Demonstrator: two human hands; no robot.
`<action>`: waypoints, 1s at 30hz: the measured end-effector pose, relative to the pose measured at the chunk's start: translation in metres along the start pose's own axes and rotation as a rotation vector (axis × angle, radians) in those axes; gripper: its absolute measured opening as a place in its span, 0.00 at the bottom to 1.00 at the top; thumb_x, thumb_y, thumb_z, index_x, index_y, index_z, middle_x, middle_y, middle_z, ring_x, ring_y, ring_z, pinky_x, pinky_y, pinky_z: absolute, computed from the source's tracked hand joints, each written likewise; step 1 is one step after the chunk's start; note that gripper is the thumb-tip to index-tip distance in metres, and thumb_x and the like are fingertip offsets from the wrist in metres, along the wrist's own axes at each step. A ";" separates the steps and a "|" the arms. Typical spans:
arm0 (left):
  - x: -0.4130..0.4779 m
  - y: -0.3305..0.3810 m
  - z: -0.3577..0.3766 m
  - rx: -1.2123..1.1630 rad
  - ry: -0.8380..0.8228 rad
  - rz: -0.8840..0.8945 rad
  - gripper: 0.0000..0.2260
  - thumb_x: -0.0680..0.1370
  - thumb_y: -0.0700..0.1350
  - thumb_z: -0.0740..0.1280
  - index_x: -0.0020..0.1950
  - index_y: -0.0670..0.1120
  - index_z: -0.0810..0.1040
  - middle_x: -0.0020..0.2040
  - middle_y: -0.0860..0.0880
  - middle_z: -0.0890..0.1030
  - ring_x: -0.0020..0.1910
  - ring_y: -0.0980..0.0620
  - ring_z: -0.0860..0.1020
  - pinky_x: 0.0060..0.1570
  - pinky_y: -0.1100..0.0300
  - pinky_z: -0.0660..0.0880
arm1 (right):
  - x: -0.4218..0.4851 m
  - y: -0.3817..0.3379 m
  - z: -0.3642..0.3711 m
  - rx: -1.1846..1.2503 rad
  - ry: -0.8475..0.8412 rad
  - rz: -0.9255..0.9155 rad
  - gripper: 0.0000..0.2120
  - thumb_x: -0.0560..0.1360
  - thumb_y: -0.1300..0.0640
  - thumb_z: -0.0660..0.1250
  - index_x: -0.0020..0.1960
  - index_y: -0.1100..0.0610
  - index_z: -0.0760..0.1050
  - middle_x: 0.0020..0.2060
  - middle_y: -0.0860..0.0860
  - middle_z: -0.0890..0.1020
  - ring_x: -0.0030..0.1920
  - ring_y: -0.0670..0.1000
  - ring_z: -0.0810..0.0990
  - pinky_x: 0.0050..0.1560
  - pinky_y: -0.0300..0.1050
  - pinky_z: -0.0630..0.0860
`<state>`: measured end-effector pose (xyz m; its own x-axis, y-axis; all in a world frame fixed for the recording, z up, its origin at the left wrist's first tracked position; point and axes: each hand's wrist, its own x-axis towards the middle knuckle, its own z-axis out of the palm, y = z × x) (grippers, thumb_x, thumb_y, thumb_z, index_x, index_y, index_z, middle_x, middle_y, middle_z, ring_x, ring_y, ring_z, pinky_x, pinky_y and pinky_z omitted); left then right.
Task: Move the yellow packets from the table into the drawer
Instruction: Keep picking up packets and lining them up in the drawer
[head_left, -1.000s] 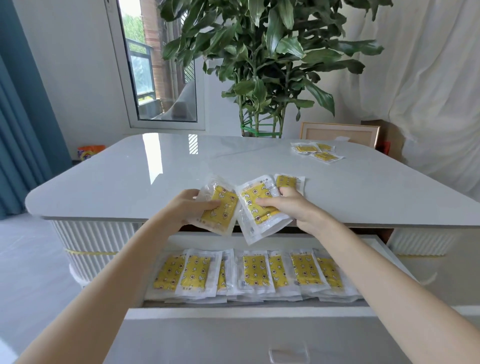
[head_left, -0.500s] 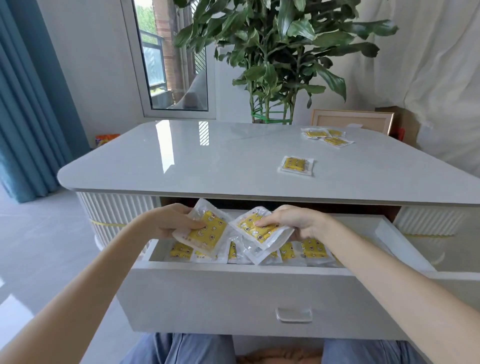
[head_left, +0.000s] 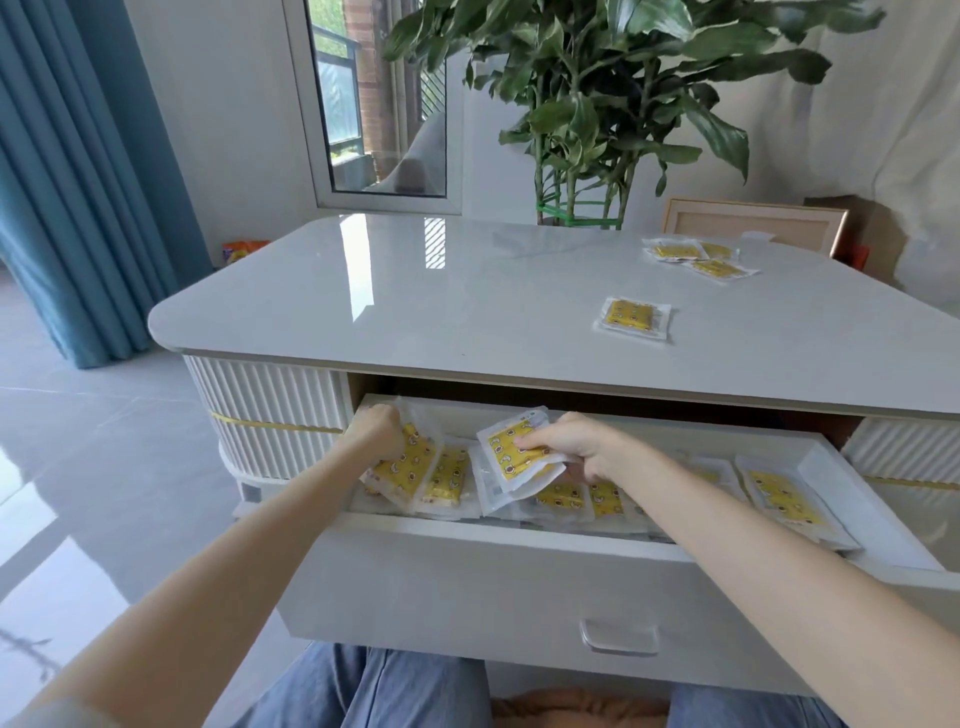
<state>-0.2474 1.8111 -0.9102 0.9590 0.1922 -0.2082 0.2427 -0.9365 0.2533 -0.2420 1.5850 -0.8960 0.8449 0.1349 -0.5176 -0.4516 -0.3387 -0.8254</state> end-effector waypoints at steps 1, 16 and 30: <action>0.002 -0.001 0.003 0.035 0.037 0.005 0.07 0.75 0.32 0.60 0.51 0.36 0.74 0.46 0.43 0.75 0.41 0.48 0.75 0.33 0.62 0.70 | 0.001 0.000 0.002 -0.005 0.006 0.006 0.20 0.73 0.63 0.71 0.62 0.65 0.70 0.41 0.56 0.84 0.32 0.49 0.83 0.33 0.41 0.80; 0.012 0.002 0.020 0.544 -0.392 0.394 0.51 0.67 0.48 0.77 0.78 0.57 0.43 0.78 0.50 0.51 0.75 0.43 0.51 0.72 0.44 0.60 | 0.018 0.010 -0.009 0.062 0.137 0.035 0.13 0.74 0.69 0.69 0.47 0.60 0.64 0.56 0.62 0.80 0.43 0.57 0.82 0.45 0.49 0.81; 0.008 0.021 0.015 0.500 -0.339 0.403 0.55 0.65 0.56 0.77 0.78 0.52 0.40 0.79 0.49 0.42 0.77 0.43 0.44 0.72 0.38 0.55 | 0.025 0.023 -0.005 -0.608 0.364 -0.064 0.15 0.71 0.49 0.72 0.47 0.58 0.72 0.44 0.51 0.76 0.49 0.53 0.77 0.43 0.41 0.71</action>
<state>-0.2366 1.7885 -0.9212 0.8420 -0.2219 -0.4918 -0.2938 -0.9531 -0.0730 -0.2297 1.5758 -0.9273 0.9543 -0.1117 -0.2771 -0.2477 -0.8144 -0.5247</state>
